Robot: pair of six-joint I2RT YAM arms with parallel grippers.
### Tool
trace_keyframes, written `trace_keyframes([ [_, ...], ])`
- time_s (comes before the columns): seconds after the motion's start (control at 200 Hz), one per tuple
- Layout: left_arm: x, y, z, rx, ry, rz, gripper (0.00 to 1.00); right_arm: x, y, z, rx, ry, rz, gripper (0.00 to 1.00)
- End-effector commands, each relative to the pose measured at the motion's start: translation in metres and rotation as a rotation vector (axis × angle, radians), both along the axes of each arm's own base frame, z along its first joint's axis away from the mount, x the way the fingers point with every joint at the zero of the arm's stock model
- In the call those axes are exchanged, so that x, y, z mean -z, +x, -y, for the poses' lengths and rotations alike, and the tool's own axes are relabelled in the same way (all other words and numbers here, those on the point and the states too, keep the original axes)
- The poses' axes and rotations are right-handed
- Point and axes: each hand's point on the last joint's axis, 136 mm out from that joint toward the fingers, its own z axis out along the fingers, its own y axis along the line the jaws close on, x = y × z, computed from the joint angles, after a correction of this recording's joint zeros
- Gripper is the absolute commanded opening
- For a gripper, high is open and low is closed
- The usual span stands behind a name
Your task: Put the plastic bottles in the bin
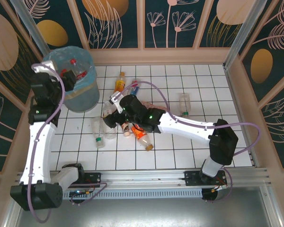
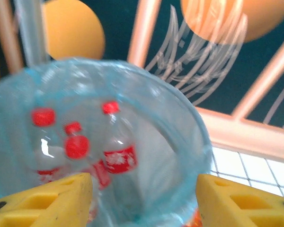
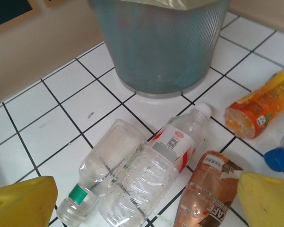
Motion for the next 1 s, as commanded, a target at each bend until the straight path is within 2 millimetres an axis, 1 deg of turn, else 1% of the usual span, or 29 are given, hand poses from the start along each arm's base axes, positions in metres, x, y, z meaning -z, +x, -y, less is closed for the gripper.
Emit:
trace_keyframes([
  [0.0, -0.011, -0.014, 0.050, 0.196, -0.020, 0.095, 0.59, 0.012, 0.005, -0.003, 0.016, 0.054, -0.146, 0.92],
  [0.055, -0.001, -0.020, 0.063, 0.234, -0.005, 0.075, 0.59, 0.019, 0.010, -0.003, 0.038, 0.053, -0.184, 0.87],
  [0.08, 0.004, -0.022, 0.066, 0.244, -0.007, 0.064, 0.59, 0.022, 0.012, -0.004, 0.050, 0.047, -0.195, 0.85],
  [0.1, 0.004, -0.023, 0.067, 0.245, -0.009, 0.066, 0.59, 0.028, 0.014, -0.005, 0.057, 0.036, -0.205, 0.84],
  [0.115, 0.015, -0.023, 0.067, 0.241, -0.013, 0.042, 0.59, 0.030, 0.014, -0.006, 0.063, 0.030, -0.214, 0.83],
  [0.135, 0.021, -0.024, 0.065, 0.232, -0.016, 0.029, 0.59, 0.034, 0.014, -0.007, 0.069, 0.022, -0.227, 0.82],
  [0.245, 0.048, -0.030, 0.061, 0.205, -0.014, -0.023, 0.59, 0.057, 0.012, -0.017, 0.086, -0.019, -0.302, 0.78],
  [0.36, 0.074, -0.039, 0.071, 0.265, -0.058, -0.062, 0.60, 0.083, 0.007, -0.026, 0.098, -0.069, -0.353, 0.77],
  [0.44, 0.086, -0.047, 0.083, 0.330, -0.091, -0.066, 0.61, 0.097, 0.003, -0.033, 0.101, -0.093, -0.382, 0.77],
  [0.505, 0.092, -0.052, 0.087, 0.354, -0.103, -0.056, 0.61, 0.111, 0.000, -0.038, 0.100, -0.113, -0.409, 0.76],
  [0.57, 0.094, -0.055, 0.086, 0.351, -0.103, -0.045, 0.62, 0.124, -0.002, -0.043, 0.101, -0.132, -0.427, 0.76],
  [0.666, 0.091, -0.057, 0.081, 0.329, -0.091, -0.027, 0.62, 0.140, -0.003, -0.045, 0.116, -0.162, -0.446, 0.75],
  [0.726, 0.089, -0.058, 0.079, 0.316, -0.084, -0.015, 0.63, 0.146, -0.002, -0.047, 0.126, -0.169, -0.454, 0.76],
  [0.856, 0.086, -0.061, 0.074, 0.293, -0.074, 0.008, 0.64, 0.153, -0.002, -0.047, 0.141, -0.175, -0.467, 0.81],
  [0.936, 0.089, -0.061, 0.069, 0.263, -0.064, 0.004, 0.66, 0.161, 0.000, -0.045, 0.157, -0.191, -0.470, 0.84],
  [0.996, 0.092, -0.059, 0.064, 0.235, -0.055, -0.009, 0.67, 0.168, 0.001, -0.045, 0.157, -0.206, -0.479, 0.85],
])
